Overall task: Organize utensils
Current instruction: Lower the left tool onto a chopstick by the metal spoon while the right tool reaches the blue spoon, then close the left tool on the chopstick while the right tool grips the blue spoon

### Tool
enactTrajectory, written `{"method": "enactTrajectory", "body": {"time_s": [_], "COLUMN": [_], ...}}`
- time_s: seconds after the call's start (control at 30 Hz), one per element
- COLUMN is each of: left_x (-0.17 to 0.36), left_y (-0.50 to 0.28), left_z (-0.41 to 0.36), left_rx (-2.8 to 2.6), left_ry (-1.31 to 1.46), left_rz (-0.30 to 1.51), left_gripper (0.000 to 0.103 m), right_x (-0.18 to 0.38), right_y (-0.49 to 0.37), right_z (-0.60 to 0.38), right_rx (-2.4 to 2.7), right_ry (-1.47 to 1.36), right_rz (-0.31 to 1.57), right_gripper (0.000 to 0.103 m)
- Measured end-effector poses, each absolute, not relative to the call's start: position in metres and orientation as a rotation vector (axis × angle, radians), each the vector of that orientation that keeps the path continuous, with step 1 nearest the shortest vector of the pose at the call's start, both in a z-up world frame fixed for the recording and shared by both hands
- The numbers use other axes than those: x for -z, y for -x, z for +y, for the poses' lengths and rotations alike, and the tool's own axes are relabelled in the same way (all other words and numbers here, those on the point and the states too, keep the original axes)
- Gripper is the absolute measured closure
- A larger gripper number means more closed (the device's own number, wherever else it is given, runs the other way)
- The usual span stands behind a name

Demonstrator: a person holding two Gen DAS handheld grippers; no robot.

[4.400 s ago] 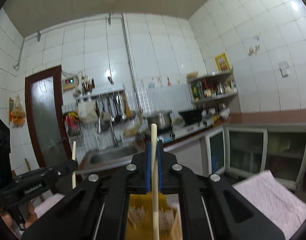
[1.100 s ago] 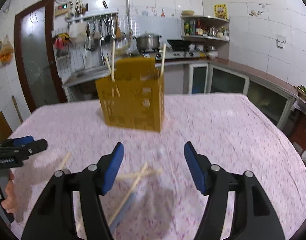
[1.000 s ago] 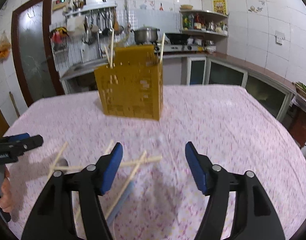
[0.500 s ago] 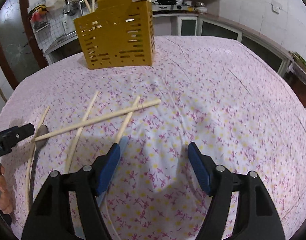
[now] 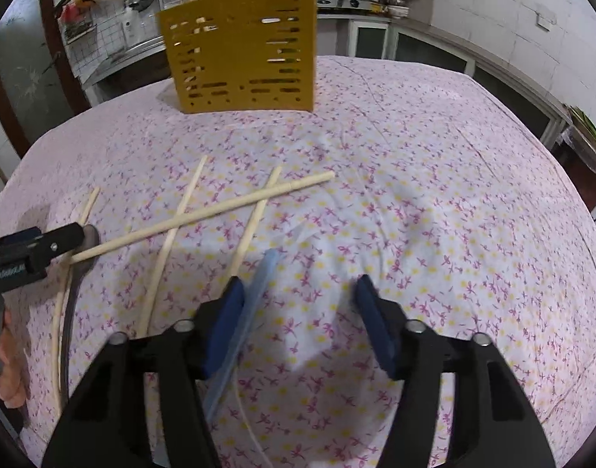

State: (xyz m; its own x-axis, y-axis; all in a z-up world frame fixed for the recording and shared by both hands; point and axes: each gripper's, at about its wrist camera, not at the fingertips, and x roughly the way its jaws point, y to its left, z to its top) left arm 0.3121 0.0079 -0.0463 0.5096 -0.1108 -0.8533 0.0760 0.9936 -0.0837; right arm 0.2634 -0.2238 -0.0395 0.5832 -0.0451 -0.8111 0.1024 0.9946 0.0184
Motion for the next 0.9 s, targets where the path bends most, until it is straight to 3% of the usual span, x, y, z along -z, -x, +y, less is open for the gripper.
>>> {"method": "enactTrajectory", "body": {"time_s": [0.17, 0.2, 0.37, 0.53, 0.83, 0.9], "left_x": [0.047, 0.048, 0.048, 0.045, 0.040, 0.040], "left_y": [-0.316, -0.317, -0.318, -0.323, -0.332, -0.332], "left_z": [0.010, 0.010, 0.009, 0.001, -0.018, -0.015], "left_rx": [0.116, 0.117, 0.096, 0.091, 0.141, 0.138], "left_ry": [0.053, 0.056, 0.047, 0.018, -0.018, -0.017], "left_rz": [1.039, 1.040, 1.044, 1.055, 1.078, 1.082], "left_gripper": [0.005, 0.006, 0.010, 0.026, 0.072, 0.077], "right_x": [0.036, 0.035, 0.035, 0.033, 0.033, 0.034], "right_y": [-0.268, -0.269, -0.278, -0.290, -0.294, -0.293], "right_z": [-0.215, -0.214, -0.222, -0.228, -0.229, -0.231], "right_rx": [0.015, 0.005, -0.050, -0.097, -0.117, -0.126], "right_ry": [-0.033, -0.023, -0.040, -0.053, -0.050, -0.060], "right_rz": [0.963, 0.966, 0.976, 1.033, 1.068, 1.062], "right_gripper": [0.084, 0.086, 0.089, 0.090, 0.090, 0.090]}}
